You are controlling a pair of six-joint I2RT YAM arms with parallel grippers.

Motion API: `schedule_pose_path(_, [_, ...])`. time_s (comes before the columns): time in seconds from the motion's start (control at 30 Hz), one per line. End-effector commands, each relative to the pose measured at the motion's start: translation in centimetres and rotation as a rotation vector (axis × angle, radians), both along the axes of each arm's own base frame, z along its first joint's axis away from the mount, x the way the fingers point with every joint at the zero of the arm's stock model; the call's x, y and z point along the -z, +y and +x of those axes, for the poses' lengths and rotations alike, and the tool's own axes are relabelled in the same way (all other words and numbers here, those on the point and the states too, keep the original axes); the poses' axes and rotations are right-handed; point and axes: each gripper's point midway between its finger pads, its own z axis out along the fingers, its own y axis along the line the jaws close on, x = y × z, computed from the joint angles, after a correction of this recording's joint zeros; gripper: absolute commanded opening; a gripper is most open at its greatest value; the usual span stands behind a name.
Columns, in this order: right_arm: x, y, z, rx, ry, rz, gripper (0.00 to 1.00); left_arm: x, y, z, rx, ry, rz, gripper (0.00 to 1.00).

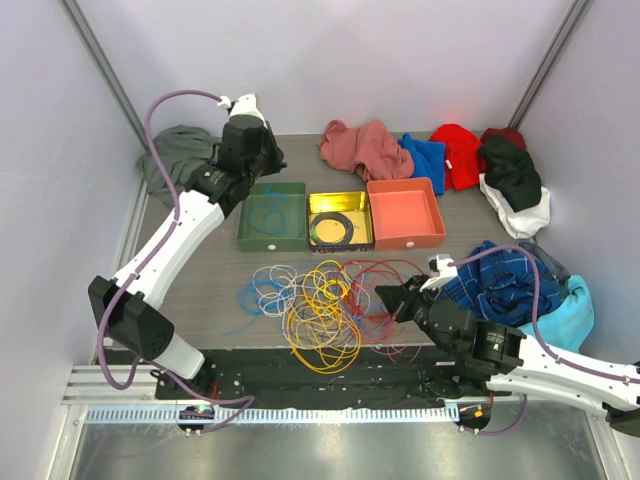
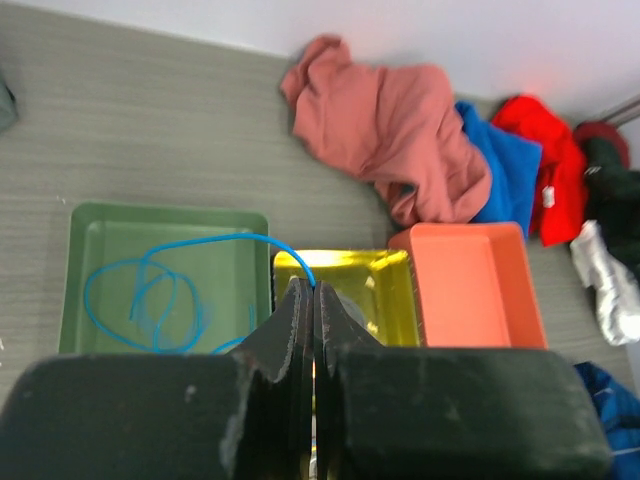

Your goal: Untangle the cables

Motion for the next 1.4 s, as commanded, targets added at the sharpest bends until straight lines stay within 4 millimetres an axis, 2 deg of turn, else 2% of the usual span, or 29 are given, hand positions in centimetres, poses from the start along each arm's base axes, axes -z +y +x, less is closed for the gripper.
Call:
schedule_pose_path(0.0, [-1.0, -0.2, 0.4, 0.027, -0.024, 0.021, 0.01, -0.3, -0.1, 0.9, -0.002, -0.037, -0.045, 0.0])
schedule_pose_path(0.2, [-0.7, -0.1, 0.3, 0.023, -0.018, 0.022, 0.01, 3.1, 0.5, 2.2, -0.027, 0.025, -0.029, 0.0])
schedule_pose_path(0.5, [-0.8, -0.1, 0.3, 0.021, -0.019, 0.03, 0.01, 10.4, 0.9, 2.2, -0.035, 0.172, 0.028, 0.01])
schedule_pose_path(0.57, [-0.9, 0.1, 0.3, 0.016, -0.017, 0.03, 0.01, 11.3, 0.9, 1.9, -0.029, 0.21, 0.051, 0.17])
schedule_pose_path(0.6, [-1.0, 0.2, 0.3, 0.013, -0.016, 0.032, 0.01, 11.0, 1.1, 1.9, -0.036, 0.208, 0.053, 0.42])
schedule_pose_path(0.67, [-1.1, 0.3, 0.2, 0.008, -0.016, 0.032, 0.01, 9.7, 1.6, 1.8, -0.06, 0.174, 0.046, 0.62])
schedule_pose_path(0.7, [-1.1, 0.3, 0.3, 0.01, -0.015, 0.032, 0.01, 7.6, 2.0, 1.7, -0.071, 0.126, 0.027, 0.76])
schedule_pose_path(0.73, [-1.1, 0.3, 0.2, 0.009, -0.015, 0.032, 0.01, 6.2, 2.2, 1.5, -0.08, 0.094, 0.016, 0.86])
schedule_pose_path(0.77, [-1.1, 0.4, 0.2, 0.007, -0.012, 0.031, 0.01, 4.9, 2.6, 1.3, -0.091, 0.067, 0.011, 0.91])
schedule_pose_path(0.83, [-1.0, 0.5, 0.2, 0.006, -0.012, 0.027, 0.01, 1.2, 3.2, 0.2, -0.094, -0.004, -0.019, 0.94])
schedule_pose_path(0.9, [-1.1, 0.8, 0.3, 0.001, -0.012, 0.016, 0.01, -0.7, 3.4, -0.9, -0.087, -0.036, -0.046, 0.95])
schedule_pose_path(0.93, [-1.2, 0.9, 0.3, -0.001, -0.014, 0.017, 0.01, -2.2, 3.6, -2.1, -0.073, -0.066, -0.07, 0.95])
schedule_pose_path(0.97, [-1.7, 1.0, 0.4, -0.004, -0.023, 0.014, 0.01, -2.8, 3.1, -3.0, -0.032, -0.075, -0.094, 0.95])
schedule_pose_path(1.0, [-1.8, 1.2, 0.5, -0.004, -0.027, 0.003, 0.01, -2.0, 2.8, -3.8, -0.01, -0.059, -0.097, 0.94])
schedule_pose_path(1.03, [-2.1, 1.3, 0.7, -0.003, -0.034, -0.003, 0.01, -2.2, 2.0, -4.7, 0.031, -0.07, -0.118, 0.92])
schedule_pose_path(1.07, [-3.6, 1.5, 0.8, -0.007, -0.051, 0.015, 0.01, -3.2, 1.9, -6.1, 0.06, -0.099, -0.146, 0.9])
schedule_pose_path(1.1, [-4.1, 1.6, 0.9, -0.012, -0.068, -0.011, 0.01, -1.2, 1.1, -7.1, 0.108, -0.062, -0.153, 0.9])
schedule_pose_path(1.13, [-4.8, 1.9, 1.0, -0.02, -0.081, -0.016, 0.01, -1.0, 0.3, -8.2, 0.143, -0.059, -0.188, 0.89])
schedule_pose_path(1.17, [-7.1, 2.1, 1.1, -0.021, -0.106, 0.008, 0.01, -2.2, 0.2, -9.3, 0.17, -0.106, -0.231, 0.88])
schedule_pose_path(1.2, [-8.1, 2.2, 1.3, -0.03, -0.135, -0.011, 0.01, -0.1, -0.6, -10.4, 0.214, -0.068, -0.249, 0.88])
schedule_pose_path(1.23, [-8.7, 2.8, 1.4, -0.041, -0.144, -0.031, 0.01, 0.1, -1.2, -11.3, 0.251, -0.063, -0.286, 0.88])
schedule_pose_path(1.27, [-11.3, 2.9, 1.6, -0.042, -0.175, -0.007, 0.01, -1.2, -1.6, -12.3, 0.291, -0.115, -0.325, 0.88])
schedule_pose_path(1.3, [-12.5, 3.2, 1.7, -0.046, -0.194, -0.008, 0.01, 0.3, -1.9, -13.0, 0.311, -0.091, -0.328, 0.88])
schedule_pose_path(1.33, [-13.0, 3.7, 2.0, -0.055, -0.216, -0.051, 0.01, 0.3, -2.7, -14.0, 0.358, -0.094, -0.341, 0.88])
schedule_pose_path(1.37, [-15.9, 4.0, 2.0, -0.064, -0.25, -0.015, 0.01, 0.3, -3.1, -14.6, 0.381, -0.103, -0.344, 0.88])
